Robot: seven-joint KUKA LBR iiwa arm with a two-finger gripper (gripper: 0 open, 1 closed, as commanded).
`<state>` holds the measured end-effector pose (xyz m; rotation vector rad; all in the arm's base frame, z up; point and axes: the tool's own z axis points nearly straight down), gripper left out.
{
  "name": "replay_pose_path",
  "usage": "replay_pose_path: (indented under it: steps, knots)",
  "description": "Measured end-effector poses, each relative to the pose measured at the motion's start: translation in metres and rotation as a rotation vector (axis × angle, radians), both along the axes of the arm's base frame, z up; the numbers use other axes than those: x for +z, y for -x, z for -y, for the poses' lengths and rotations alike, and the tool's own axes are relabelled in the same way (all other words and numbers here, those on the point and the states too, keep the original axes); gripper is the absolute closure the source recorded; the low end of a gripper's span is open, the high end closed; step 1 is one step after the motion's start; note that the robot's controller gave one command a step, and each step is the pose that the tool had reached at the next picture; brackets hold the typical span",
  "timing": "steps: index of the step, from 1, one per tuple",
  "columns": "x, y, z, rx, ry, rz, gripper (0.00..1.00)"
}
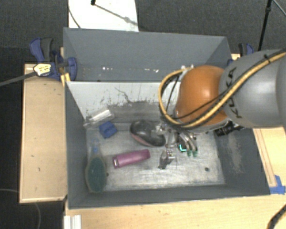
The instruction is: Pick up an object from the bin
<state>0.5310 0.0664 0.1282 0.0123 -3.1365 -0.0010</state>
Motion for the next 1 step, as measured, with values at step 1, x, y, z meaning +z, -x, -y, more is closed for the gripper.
replay_pose_path:
  steps: [1]
  knots:
    - [-0.0559,0.0108,-0.0621,-0.181,-0.004,0.013,0.0]
